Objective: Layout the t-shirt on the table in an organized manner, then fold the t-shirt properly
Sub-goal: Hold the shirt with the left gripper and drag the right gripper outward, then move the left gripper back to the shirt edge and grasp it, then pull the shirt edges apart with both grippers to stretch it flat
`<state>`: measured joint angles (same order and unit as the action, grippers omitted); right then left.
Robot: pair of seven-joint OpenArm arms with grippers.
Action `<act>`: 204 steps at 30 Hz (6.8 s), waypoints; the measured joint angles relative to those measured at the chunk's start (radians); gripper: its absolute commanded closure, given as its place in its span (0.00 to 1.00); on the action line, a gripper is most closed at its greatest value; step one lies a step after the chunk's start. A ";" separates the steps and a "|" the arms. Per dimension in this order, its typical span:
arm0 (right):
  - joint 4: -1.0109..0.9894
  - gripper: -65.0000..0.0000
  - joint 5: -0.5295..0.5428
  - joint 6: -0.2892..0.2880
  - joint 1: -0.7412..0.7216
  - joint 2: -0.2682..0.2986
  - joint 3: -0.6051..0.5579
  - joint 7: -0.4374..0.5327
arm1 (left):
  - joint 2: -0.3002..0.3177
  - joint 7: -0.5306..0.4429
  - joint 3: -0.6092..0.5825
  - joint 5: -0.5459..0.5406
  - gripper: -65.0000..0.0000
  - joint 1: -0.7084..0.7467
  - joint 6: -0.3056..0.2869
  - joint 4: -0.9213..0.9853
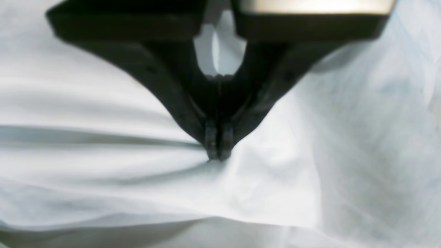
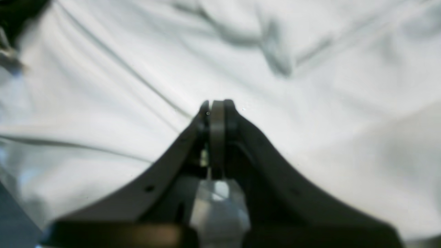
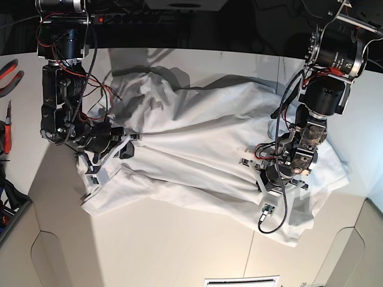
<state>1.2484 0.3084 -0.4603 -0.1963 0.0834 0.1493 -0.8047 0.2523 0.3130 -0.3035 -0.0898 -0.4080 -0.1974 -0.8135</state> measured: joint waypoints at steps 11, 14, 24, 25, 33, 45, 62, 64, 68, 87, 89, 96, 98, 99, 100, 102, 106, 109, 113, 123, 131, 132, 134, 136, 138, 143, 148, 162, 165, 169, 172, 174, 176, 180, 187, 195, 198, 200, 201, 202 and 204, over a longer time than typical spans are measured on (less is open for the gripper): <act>-0.013 1.00 -0.039 0.064 0.024 0.092 0.085 0.038 | 0.000 0.001 0.000 0.000 1.00 0.000 0.000 0.000; -0.013 1.00 -0.040 0.065 0.024 0.122 0.113 0.037 | -0.001 0.000 0.000 -0.002 1.00 0.000 -0.001 0.000; -0.013 1.00 -0.034 0.125 0.025 0.160 0.178 0.065 | 0.000 -0.019 0.000 0.000 1.00 0.001 -0.001 0.000; -0.013 1.00 -0.005 0.124 0.024 0.159 0.180 0.069 | 0.000 -0.031 0.000 0.000 1.00 0.001 -0.001 0.002; 0.044 1.00 0.230 -0.046 0.024 0.140 0.181 0.038 | 0.000 -0.010 0.014 -0.005 1.00 -0.028 -0.001 -0.053; 0.086 1.00 0.416 -0.102 0.025 0.018 0.168 -0.101 | 0.039 0.136 0.208 -0.009 0.97 -0.041 -0.039 -0.255; 0.086 1.00 0.054 -0.051 0.024 -0.020 -0.328 0.067 | 0.251 0.173 0.213 -0.077 0.63 0.018 -0.076 -0.212; 0.085 1.00 -0.005 -0.016 0.024 -0.020 -0.354 0.083 | 0.246 0.162 0.213 -0.077 0.63 0.033 -0.076 -0.186; 0.047 1.00 -0.090 0.020 0.021 -0.019 -0.366 0.089 | 0.244 0.127 0.213 -0.077 0.63 0.064 -0.076 -0.148; -0.141 1.00 -0.107 0.004 -0.037 0.136 -0.369 0.201 | 0.221 0.127 0.213 -0.077 0.63 0.092 -0.076 -0.141; -0.141 1.00 -0.114 0.012 -0.051 0.153 -0.369 0.193 | 0.212 0.127 0.213 -0.079 0.63 0.092 -0.080 -0.141; -0.144 1.00 -0.153 0.039 -0.085 0.178 -0.369 0.168 | 0.208 0.128 0.213 -0.171 0.63 0.092 -0.169 -0.141; -0.145 1.00 -0.185 0.084 -0.097 0.183 -0.369 0.164 | 0.208 0.128 0.213 -0.193 0.63 0.092 -0.225 -0.141; -0.145 1.00 -0.215 0.106 -0.101 0.184 -0.369 0.156 | 0.208 0.124 0.213 -0.197 0.63 0.092 -0.256 -0.141; -0.146 1.00 -0.237 0.122 -0.106 0.186 -0.369 0.154 | 0.207 0.116 0.213 -0.199 0.63 0.092 -0.269 -0.141; -0.148 1.00 -0.250 0.132 -0.114 0.188 -0.369 0.150 | 0.203 0.113 0.213 -0.196 0.57 0.092 -0.276 -0.141; -0.148 1.00 -0.250 0.132 -0.115 0.188 -0.368 0.150 | 0.188 0.113 0.213 -0.197 0.54 0.092 -0.276 -0.141; -0.148 1.00 -0.250 0.133 -0.115 0.188 -0.368 0.150 | 0.171 0.112 0.213 -0.196 0.54 0.092 -0.275 -0.140; -0.148 1.00 -0.241 0.133 -0.115 0.188 -0.368 0.150 | 0.129 0.108 0.213 -0.193 0.54 0.092 -0.298 -0.122; -0.148 1.00 -0.220 0.136 -0.117 0.188 -0.368 0.150 | 0.086 0.000 0.214 -0.142 0.96 0.086 -0.260 -0.031; -0.148 1.00 -0.219 0.145 -0.117 0.188 -0.368 0.135 | 0.104 0.111 0.213 -0.205 1.00 0.091 -0.264 -0.092; -0.148 1.00 -0.219 0.156 -0.117 0.188 -0.368 0.132 | 0.111 0.137 0.213 -0.222 1.00 0.094 -0.264 -0.110; -0.148 1.00 -0.219 0.166 -0.117 0.188 -0.368 0.131 | 0.123 0.183 0.213 -0.245 1.00 0.095 -0.266 -0.145; -0.148 1.00 -0.219 0.166 -0.117 0.188 -0.368 0.130 | 0.136 0.212 0.213 -0.270 1.00 0.094 -0.267 -0.176; -0.148 1.00 -0.219 0.166 -0.117 0.188 -0.368 0.131 | 0.145 0.225 0.213 -0.279 1.00 0.094 -0.267 -0.198; -0.148 1.00 -0.219 0.166 -0.117 0.188 -0.368 0.124 | 0.158 0.241 0.213 -0.291 1.00 0.109 -0.287 -0.236; -0.148 1.00 -0.216 0.182 -0.117 0.188 -0.368 0.119 | 0.167 0.246 0.239 -0.289 1.00 0.172 -0.291 -0.308; -0.148 1.00 -0.216 0.196 -0.117 0.188 -0.368 0.113 | 0.163 0.255 0.472 -0.371 1.00 0.301 -0.321 -0.483; -0.148 1.00 -0.215 0.196 -0.117 0.188 -0.368 0.113 | 0.163 0.256 0.493 -0.414 1.00 0.316 -0.325 -0.483; -0.148 1.00 -0.215 0.204 -0.117 0.188 -0.368 0.113 | 0.163 0.255 0.495 -0.423 1.00 0.319 -0.344 -0.483; -0.148 1.00 -0.215 0.206 -0.117 0.188 -0.368 0.113 | 0.163 0.254 0.498 -0.421 0.80 0.319 -0.365 -0.483; -0.148 1.00 -0.215 0.207 -0.117 0.188 -0.368 0.113 | 0.164 0.248 0.501 -0.418 0.77 0.319 -0.365 -0.483; -0.148 1.00 -0.216 0.207 -0.117 0.188 -0.368 0.113 | 0.166 0.248 0.501 -0.417 0.77 0.319 -0.365 -0.483; -0.148 1.00 -0.215 0.207 -0.117 0.188 -0.368 0.113 | 0.166 0.248 0.501 -0.417 0.77 0.319 -0.365 -0.483; -0.148 1.00 -0.215 0.207 -0.117 0.188 -0.368 0.113 | 0.160 0.248 0.485 -0.355 0.67 0.319 -0.365 -0.483; -0.148 1.00 -0.216 0.208 -0.117 0.188 -0.368 0.113 | 0.151 0.238 0.482 -0.340 0.61 0.319 -0.365 -0.441; -0.148 1.00 -0.216 0.208 -0.117 0.188 -0.368 0.113 | 0.130 0.214 0.482 -0.340 0.66 0.319 -0.364 -0.402; -0.148 1.00 -0.216 0.208 -0.117 0.188 -0.368 0.113 | 0.118 0.207 0.481 -0.340 0.78 0.319 -0.365 -0.388; -0.148 1.00 -0.216 0.208 -0.117 0.188 -0.368 0.113 | 0.116 0.193 0.481 -0.339 0.84 0.320 -0.365 -0.388; -0.148 1.00 -0.216 0.208 -0.117 0.188 -0.368 0.113 | 0.117 0.181 0.481 -0.342 0.89 0.319 -0.364 -0.388; -0.148 1.00 -0.216 0.211 -0.117 0.188 -0.368 0.113 | 0.119 0.180 0.483 -0.358 0.94 0.311 -0.365 -0.388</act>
<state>1.1000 0.0925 -0.2489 -0.3130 0.2710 -0.2184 -0.6922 0.3717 0.4934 0.1795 -0.4477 -0.0975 -0.5621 -1.2018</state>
